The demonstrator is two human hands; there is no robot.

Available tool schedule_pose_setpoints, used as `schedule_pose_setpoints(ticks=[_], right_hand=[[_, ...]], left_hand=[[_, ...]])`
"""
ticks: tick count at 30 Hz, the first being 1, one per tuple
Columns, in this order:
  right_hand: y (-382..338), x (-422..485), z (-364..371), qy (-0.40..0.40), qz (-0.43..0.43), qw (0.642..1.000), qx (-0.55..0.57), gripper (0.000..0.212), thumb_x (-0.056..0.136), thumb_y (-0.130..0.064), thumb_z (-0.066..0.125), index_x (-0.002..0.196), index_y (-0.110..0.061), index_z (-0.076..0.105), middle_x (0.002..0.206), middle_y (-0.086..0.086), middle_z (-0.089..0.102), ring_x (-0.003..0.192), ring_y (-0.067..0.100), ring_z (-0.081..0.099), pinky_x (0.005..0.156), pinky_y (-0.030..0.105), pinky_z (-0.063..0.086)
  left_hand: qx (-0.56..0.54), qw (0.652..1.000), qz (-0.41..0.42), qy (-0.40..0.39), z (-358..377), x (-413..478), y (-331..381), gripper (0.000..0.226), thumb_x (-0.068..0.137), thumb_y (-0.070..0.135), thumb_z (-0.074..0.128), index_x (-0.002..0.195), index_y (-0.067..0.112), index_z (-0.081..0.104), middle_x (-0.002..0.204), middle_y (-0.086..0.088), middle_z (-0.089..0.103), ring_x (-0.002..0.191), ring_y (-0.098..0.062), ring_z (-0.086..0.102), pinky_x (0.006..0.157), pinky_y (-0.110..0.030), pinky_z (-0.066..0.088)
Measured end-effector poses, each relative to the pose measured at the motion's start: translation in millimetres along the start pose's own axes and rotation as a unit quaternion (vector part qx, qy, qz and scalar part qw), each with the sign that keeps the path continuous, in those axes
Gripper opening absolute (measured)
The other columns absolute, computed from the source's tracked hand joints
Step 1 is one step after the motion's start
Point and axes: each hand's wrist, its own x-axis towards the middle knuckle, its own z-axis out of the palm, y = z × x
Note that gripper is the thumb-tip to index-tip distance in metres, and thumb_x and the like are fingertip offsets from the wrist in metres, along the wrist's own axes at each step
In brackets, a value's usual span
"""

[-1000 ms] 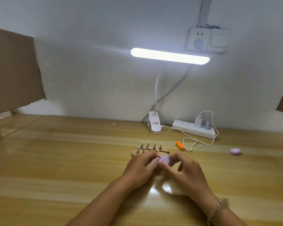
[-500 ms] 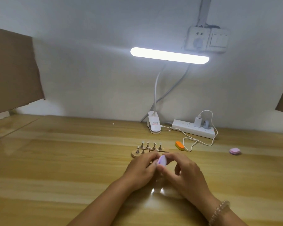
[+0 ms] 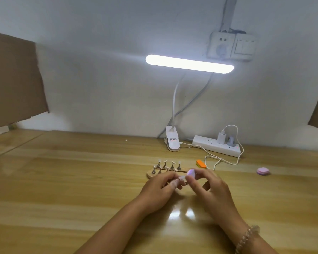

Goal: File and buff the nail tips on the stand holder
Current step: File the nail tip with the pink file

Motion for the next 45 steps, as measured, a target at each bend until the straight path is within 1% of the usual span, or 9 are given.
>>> schedule_pose_setpoints(ticks=[5, 9, 13, 16, 26, 30, 37, 41, 45], right_hand=[[-3, 0, 4, -0.028, 0.007, 0.996, -0.084, 0.055, 0.072, -0.077, 0.043, 0.1, -0.038, 0.068, 0.094, -0.022, 0.06, 0.066, 0.001, 0.052, 0.065, 0.022, 0.044], [-7, -6, 5, -0.03, -0.056, 0.991, -0.121, 0.041, 0.076, -0.073, 0.053, 0.094, -0.039, 0.064, 0.088, -0.025, 0.055, 0.063, 0.003, 0.053, 0.055, 0.015, 0.038], [-6, -1, 2, -0.016, -0.002, 0.996, -0.087, 0.05, 0.073, -0.077, 0.045, 0.089, -0.036, 0.067, 0.091, -0.02, 0.059, 0.066, 0.003, 0.053, 0.064, 0.024, 0.043], [-10, -5, 4, -0.038, -0.061, 0.993, -0.093, 0.039, 0.079, -0.068, 0.055, 0.102, -0.039, 0.065, 0.093, -0.023, 0.059, 0.064, 0.006, 0.054, 0.06, 0.024, 0.047], [-10, -3, 5, -0.05, -0.03, 0.997, -0.055, 0.033, 0.077, -0.065, 0.062, 0.097, -0.039, 0.063, 0.085, -0.019, 0.06, 0.069, 0.006, 0.055, 0.06, 0.023, 0.045], [-7, -4, 3, -0.037, -0.043, 0.995, -0.08, 0.038, 0.079, -0.071, 0.055, 0.1, -0.041, 0.062, 0.086, -0.021, 0.058, 0.073, 0.004, 0.056, 0.059, 0.02, 0.042], [-1, 3, 0, 0.009, 0.036, 0.999, 0.008, 0.015, 0.084, -0.037, 0.071, 0.097, -0.031, 0.066, 0.09, -0.014, 0.066, 0.078, 0.006, 0.059, 0.066, 0.021, 0.043], [-13, -8, 5, -0.054, -0.051, 0.997, -0.023, 0.03, 0.081, -0.044, 0.071, 0.107, -0.033, 0.063, 0.094, -0.019, 0.064, 0.066, 0.008, 0.057, 0.061, 0.025, 0.048], [-8, -3, 3, -0.022, -0.018, 0.996, -0.09, 0.03, 0.08, -0.055, 0.066, 0.104, -0.037, 0.062, 0.09, -0.023, 0.061, 0.069, -0.002, 0.053, 0.059, 0.015, 0.038]], left_hand=[[0.006, 1.0, -0.005, 0.01, 0, 1, -2, 0.027, 0.102, 0.019, 0.052, 0.085, 0.038, 0.061, 0.085, 0.019, 0.064, 0.088, -0.01, 0.061, 0.086, -0.037, 0.049], [0.005, 1.0, -0.007, 0.003, 0, 1, -2, 0.031, 0.098, 0.014, 0.053, 0.084, 0.04, 0.062, 0.085, 0.021, 0.064, 0.087, -0.008, 0.061, 0.083, -0.033, 0.049], [0.015, 1.0, 0.002, 0.005, 2, 0, 0, 0.016, 0.099, 0.023, 0.055, 0.091, 0.03, 0.067, 0.089, 0.017, 0.066, 0.089, -0.013, 0.062, 0.084, -0.039, 0.049], [0.0, 1.0, -0.003, 0.002, 0, 0, 0, 0.025, 0.097, 0.02, 0.055, 0.086, 0.041, 0.063, 0.084, 0.021, 0.063, 0.085, -0.01, 0.06, 0.076, -0.033, 0.047], [0.019, 1.0, -0.003, 0.008, -1, -1, 3, 0.041, 0.098, 0.019, 0.056, 0.077, 0.054, 0.062, 0.077, 0.031, 0.06, 0.073, 0.001, 0.052, 0.068, -0.023, 0.039], [0.017, 1.0, -0.002, 0.003, 1, -2, 2, 0.032, 0.098, 0.018, 0.056, 0.079, 0.043, 0.063, 0.08, 0.023, 0.063, 0.077, -0.005, 0.056, 0.073, -0.029, 0.043], [-0.025, 1.0, 0.0, 0.014, 1, 0, 3, 0.026, 0.102, 0.02, 0.054, 0.085, 0.034, 0.067, 0.083, 0.022, 0.068, 0.084, 0.001, 0.06, 0.075, -0.028, 0.044], [-0.028, 0.999, -0.003, 0.016, 0, 1, -1, 0.028, 0.1, 0.012, 0.052, 0.093, 0.034, 0.067, 0.09, 0.018, 0.069, 0.089, -0.006, 0.063, 0.082, -0.034, 0.05], [-0.016, 1.0, -0.004, 0.019, 0, 1, -4, 0.03, 0.1, 0.016, 0.054, 0.081, 0.037, 0.063, 0.077, 0.019, 0.062, 0.078, -0.007, 0.057, 0.078, -0.037, 0.048]])
